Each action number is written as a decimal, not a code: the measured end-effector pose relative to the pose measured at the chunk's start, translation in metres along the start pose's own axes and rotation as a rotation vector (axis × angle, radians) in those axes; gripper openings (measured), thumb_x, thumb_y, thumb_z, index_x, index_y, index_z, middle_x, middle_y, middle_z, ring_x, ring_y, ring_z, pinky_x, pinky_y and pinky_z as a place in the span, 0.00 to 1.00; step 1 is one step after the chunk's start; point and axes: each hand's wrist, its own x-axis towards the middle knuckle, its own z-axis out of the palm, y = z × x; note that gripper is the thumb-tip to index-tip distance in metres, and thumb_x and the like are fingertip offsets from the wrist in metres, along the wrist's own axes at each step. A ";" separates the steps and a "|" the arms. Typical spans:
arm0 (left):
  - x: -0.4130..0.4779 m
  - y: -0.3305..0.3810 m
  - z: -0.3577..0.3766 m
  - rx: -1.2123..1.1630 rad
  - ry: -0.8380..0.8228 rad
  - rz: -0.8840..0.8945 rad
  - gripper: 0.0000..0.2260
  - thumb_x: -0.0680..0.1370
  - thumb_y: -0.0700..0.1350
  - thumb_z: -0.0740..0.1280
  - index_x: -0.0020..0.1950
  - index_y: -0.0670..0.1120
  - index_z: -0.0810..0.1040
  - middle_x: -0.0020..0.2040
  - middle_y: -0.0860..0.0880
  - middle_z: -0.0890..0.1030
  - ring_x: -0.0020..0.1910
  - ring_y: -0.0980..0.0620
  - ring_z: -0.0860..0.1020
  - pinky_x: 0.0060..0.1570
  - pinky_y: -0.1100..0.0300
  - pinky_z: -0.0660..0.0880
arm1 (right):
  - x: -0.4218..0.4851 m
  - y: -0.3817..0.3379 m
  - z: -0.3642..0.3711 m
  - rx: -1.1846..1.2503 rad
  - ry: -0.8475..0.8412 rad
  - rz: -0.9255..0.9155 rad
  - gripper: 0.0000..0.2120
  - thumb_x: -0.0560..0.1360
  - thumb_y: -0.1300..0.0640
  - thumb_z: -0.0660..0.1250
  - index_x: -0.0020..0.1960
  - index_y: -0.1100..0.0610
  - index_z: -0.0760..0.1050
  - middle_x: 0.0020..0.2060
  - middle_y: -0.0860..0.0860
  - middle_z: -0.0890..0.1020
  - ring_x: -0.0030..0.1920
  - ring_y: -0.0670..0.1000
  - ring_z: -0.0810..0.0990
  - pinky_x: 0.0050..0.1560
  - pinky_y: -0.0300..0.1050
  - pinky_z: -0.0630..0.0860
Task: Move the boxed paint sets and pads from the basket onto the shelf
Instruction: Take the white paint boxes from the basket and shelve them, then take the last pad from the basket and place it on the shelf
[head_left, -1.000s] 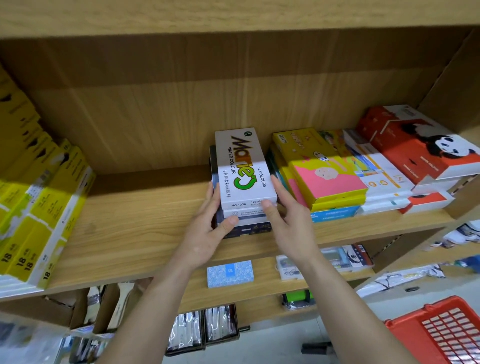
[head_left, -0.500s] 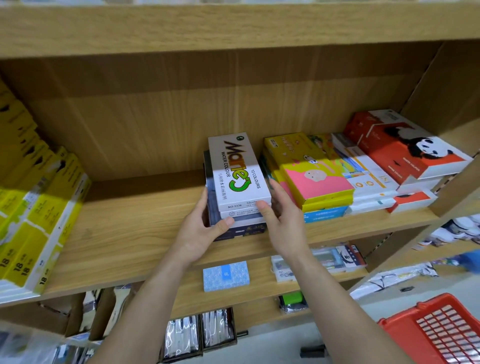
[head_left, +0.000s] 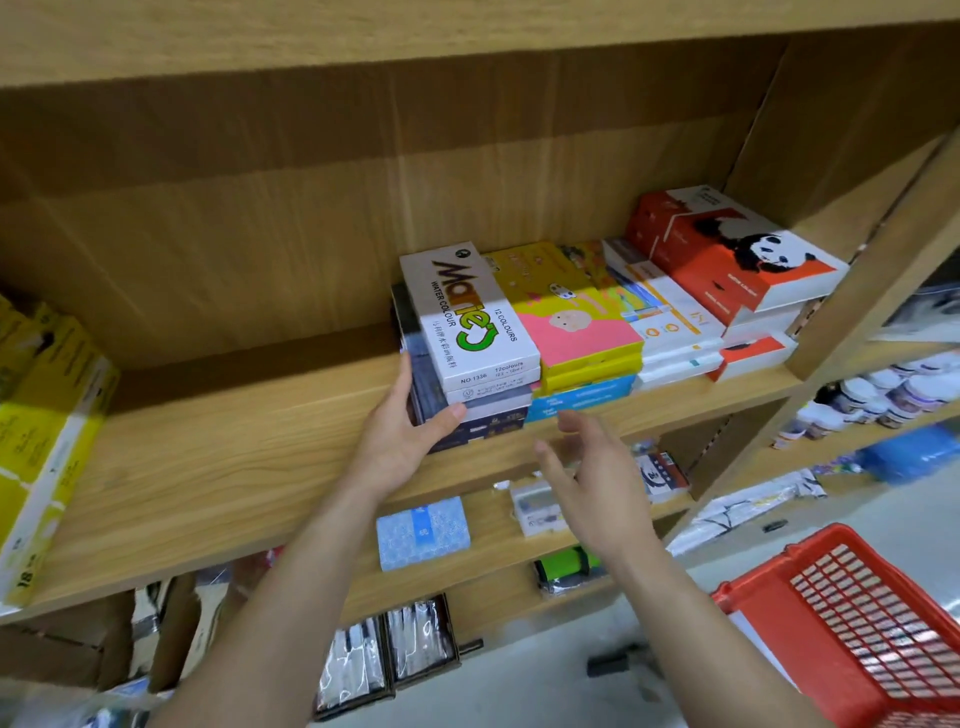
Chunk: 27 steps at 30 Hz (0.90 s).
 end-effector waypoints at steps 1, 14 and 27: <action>-0.002 0.004 -0.001 0.022 0.008 -0.002 0.58 0.62 0.68 0.77 0.84 0.52 0.52 0.73 0.61 0.73 0.71 0.62 0.72 0.76 0.49 0.67 | 0.000 0.001 -0.002 -0.036 -0.018 -0.015 0.24 0.82 0.46 0.67 0.74 0.57 0.73 0.67 0.53 0.80 0.63 0.56 0.81 0.59 0.53 0.79; -0.092 0.040 0.138 0.501 -0.116 0.385 0.20 0.75 0.57 0.68 0.64 0.51 0.78 0.61 0.56 0.77 0.60 0.57 0.75 0.57 0.59 0.72 | -0.029 0.117 -0.075 -0.188 0.049 0.082 0.21 0.79 0.48 0.72 0.68 0.56 0.78 0.60 0.56 0.80 0.58 0.61 0.81 0.51 0.54 0.80; -0.055 -0.074 0.417 0.934 -0.780 0.187 0.27 0.77 0.57 0.70 0.72 0.47 0.72 0.69 0.46 0.74 0.68 0.44 0.74 0.60 0.53 0.73 | -0.163 0.396 -0.157 -0.265 -0.142 0.800 0.29 0.79 0.47 0.72 0.74 0.60 0.72 0.69 0.62 0.76 0.67 0.64 0.77 0.64 0.56 0.76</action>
